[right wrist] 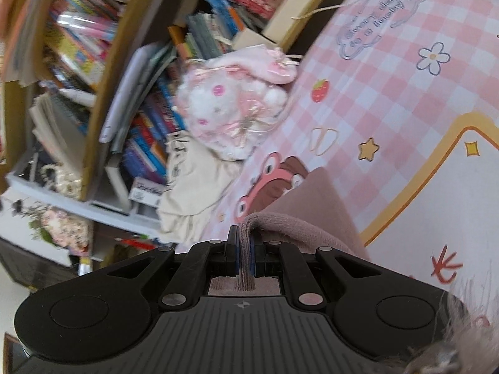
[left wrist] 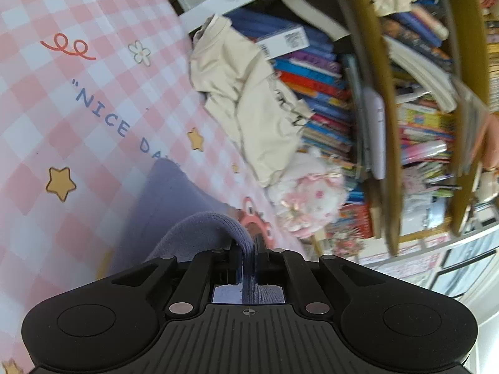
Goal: Fold clothes
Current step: 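Lower the hem onto the collar and open both tools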
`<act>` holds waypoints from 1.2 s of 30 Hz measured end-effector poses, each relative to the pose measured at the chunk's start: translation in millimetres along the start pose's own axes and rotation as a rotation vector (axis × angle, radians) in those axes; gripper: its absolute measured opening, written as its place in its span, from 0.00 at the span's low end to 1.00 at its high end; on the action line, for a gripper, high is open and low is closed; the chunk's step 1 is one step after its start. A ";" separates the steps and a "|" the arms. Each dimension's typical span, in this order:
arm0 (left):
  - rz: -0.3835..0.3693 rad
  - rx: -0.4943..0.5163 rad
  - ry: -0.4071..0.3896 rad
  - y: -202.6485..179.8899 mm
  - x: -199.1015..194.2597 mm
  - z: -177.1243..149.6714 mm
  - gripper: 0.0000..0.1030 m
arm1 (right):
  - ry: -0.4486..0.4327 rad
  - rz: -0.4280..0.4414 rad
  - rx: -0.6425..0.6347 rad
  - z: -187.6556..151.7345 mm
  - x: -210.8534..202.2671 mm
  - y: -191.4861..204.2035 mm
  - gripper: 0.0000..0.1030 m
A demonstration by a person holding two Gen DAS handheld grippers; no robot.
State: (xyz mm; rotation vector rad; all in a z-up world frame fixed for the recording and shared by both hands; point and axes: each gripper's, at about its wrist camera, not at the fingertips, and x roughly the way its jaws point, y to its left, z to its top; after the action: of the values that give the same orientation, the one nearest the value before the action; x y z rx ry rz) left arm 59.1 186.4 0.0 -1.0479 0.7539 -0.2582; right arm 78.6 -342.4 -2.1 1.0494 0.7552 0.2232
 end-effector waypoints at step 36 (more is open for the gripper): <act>0.363 0.571 0.011 -8.8 62.0 17.4 0.10 | -0.010 -0.484 -0.618 -11.8 85.9 23.9 0.08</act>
State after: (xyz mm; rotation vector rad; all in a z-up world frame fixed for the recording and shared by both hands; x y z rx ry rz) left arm 117.1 161.0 -14.6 -0.3612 0.8021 -0.1512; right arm 138.0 -278.6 -24.3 0.2685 0.8351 0.0257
